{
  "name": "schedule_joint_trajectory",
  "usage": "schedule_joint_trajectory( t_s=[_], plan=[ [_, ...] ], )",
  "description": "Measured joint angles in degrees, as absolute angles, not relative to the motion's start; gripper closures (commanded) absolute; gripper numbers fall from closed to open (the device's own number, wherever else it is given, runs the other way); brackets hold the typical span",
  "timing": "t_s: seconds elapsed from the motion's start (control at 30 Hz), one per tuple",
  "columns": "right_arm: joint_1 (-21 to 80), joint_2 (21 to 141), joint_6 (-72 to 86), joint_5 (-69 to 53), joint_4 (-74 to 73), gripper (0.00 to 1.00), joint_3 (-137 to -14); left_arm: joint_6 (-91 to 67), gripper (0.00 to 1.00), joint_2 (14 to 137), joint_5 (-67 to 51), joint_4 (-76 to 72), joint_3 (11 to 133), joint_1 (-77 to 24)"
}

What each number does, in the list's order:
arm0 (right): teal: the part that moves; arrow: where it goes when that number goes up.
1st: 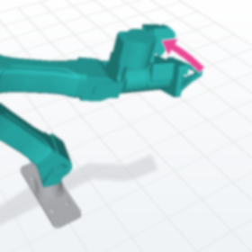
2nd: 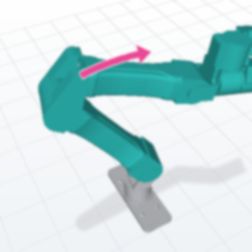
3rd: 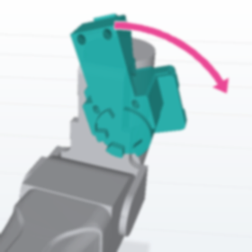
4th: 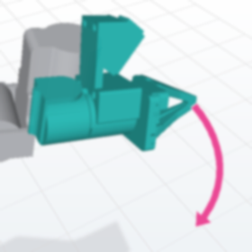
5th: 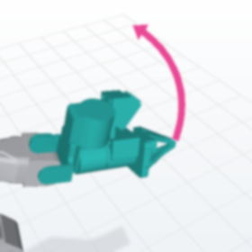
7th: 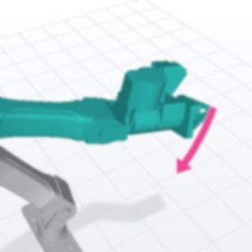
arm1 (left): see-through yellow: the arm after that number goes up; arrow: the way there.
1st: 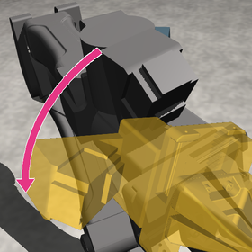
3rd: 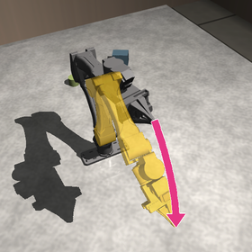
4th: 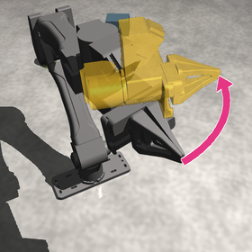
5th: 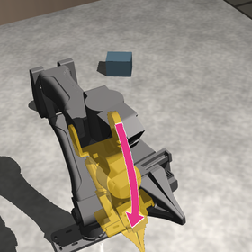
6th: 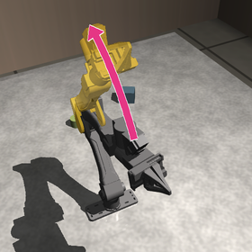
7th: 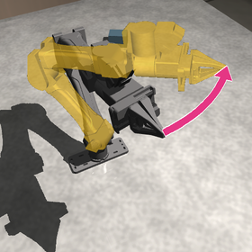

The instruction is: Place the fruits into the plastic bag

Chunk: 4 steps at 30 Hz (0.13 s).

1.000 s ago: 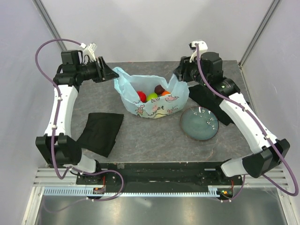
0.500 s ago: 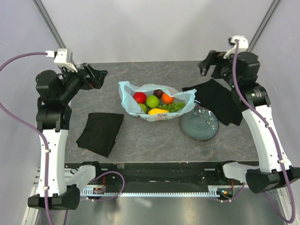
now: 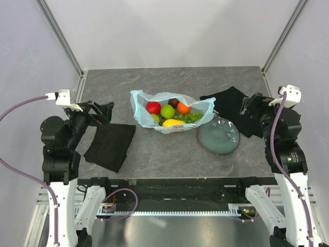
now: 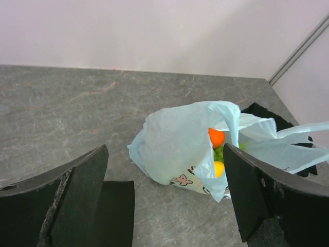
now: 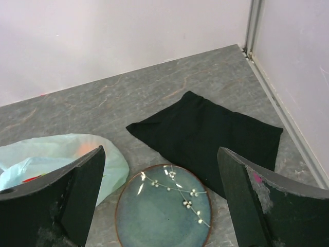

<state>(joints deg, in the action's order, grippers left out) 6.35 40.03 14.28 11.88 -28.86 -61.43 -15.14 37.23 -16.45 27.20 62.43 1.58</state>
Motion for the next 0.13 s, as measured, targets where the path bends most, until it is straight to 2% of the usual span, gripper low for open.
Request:
schedule_joint_trajectory(
  t_s=[0.13],
  plan=[
    [6.3,40.0,14.2,13.8,-27.9,0.02,-60.0,-15.1,0.01,36.0,-16.6,26.7,62.4,1.6]
  ],
)
